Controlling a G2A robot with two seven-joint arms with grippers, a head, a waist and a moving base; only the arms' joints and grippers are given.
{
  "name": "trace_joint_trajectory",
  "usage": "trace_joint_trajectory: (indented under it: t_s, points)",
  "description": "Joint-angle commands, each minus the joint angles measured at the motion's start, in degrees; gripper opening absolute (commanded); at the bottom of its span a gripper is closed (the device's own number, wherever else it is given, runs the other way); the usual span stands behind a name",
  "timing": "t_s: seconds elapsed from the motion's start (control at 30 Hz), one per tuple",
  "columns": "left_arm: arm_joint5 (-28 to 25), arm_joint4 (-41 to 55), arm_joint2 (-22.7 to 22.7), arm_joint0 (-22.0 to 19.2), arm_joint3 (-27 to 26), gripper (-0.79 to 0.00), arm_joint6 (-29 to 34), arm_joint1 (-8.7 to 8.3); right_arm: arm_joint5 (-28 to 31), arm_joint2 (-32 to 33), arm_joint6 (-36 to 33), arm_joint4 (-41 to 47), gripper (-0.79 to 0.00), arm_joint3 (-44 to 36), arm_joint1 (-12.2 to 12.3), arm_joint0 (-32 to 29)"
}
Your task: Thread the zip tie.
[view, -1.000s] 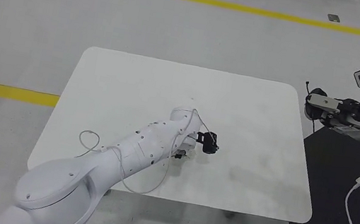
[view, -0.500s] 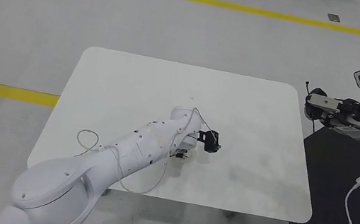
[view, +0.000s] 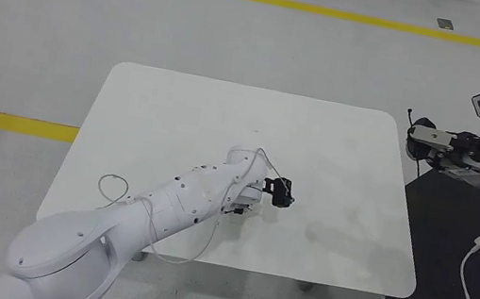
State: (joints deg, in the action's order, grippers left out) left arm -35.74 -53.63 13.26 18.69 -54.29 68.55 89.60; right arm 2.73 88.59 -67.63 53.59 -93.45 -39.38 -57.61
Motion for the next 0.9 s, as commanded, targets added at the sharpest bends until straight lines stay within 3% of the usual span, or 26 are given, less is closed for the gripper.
trace_joint_trajectory:
  t_s: [0.0,0.4,0.87]
  points:
    - [0.2,0.4,-0.3,0.0,-0.7,-0.622,0.2,-0.26,0.0,0.0,0.0,0.0,-0.785,0.0,0.0,0.0]
    - [0.4,1.8,-1.0,-0.3,-1.0,-0.625,0.4,-1.26,0.0,0.0,0.0,0.0,-0.785,0.0,0.0,0.0]
    - [-0.3,1.3,-1.2,-0.2,0.4,-0.613,-0.3,-0.23,0.0,0.0,0.0,0.0,-0.785,0.0,0.0,0.0]
